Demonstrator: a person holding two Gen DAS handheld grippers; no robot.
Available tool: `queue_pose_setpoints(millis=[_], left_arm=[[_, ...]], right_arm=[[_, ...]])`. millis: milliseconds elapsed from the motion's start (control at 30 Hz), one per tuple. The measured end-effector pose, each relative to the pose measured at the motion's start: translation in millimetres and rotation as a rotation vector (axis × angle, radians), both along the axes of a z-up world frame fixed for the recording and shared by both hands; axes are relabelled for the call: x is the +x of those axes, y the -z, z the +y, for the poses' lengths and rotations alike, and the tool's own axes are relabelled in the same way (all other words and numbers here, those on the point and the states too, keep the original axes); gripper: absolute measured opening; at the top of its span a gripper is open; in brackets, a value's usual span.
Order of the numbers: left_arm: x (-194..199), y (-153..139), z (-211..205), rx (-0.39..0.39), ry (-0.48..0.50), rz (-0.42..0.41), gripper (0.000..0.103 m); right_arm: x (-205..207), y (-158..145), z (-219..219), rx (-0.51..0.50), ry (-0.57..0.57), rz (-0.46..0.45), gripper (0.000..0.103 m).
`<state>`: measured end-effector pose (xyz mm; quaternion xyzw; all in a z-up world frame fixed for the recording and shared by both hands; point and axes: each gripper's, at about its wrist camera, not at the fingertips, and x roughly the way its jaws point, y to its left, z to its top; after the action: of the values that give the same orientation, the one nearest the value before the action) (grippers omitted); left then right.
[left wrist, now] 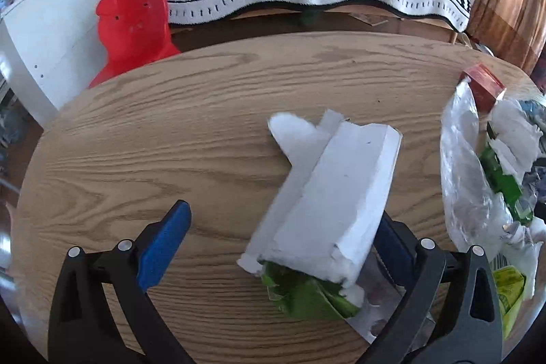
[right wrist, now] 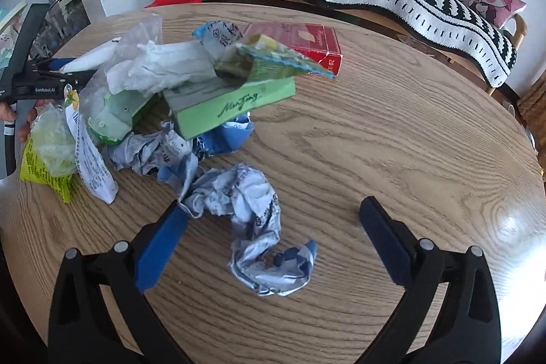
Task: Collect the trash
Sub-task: 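Grasp the white carton with the left tool while the right tool grasps the crumpled wrapper, then carry the carton and crumpled wrapper to the bin and release both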
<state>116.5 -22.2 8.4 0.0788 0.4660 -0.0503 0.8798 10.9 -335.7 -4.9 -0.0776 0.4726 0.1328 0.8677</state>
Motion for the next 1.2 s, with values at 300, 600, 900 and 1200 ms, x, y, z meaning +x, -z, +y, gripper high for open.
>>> queue_pose_setpoints(millis=[300, 600, 900, 1200], left_arm=[[-3.6, -2.8, 5.9, -0.078, 0.028, -0.019, 0.025], [-11.9, -21.8, 19.8, -0.150, 0.000, -0.082, 0.024], [-25.1, -33.5, 28.3, -0.190, 0.001, -0.104, 0.024], [-30.5, -40.0, 34.8, -0.219, 0.017, -0.088, 0.024]], right_arm=[[-4.7, -10.2, 3.4, 0.011, 0.068, 0.005, 0.037], [-24.2, -31.9, -12.6, 0.067, 0.210, -0.057, 0.037], [-48.2, -27.5, -22.2, 0.095, 0.269, -0.031, 0.037], [-58.8, -28.2, -5.2, 0.086, 0.262, -0.016, 0.037]])
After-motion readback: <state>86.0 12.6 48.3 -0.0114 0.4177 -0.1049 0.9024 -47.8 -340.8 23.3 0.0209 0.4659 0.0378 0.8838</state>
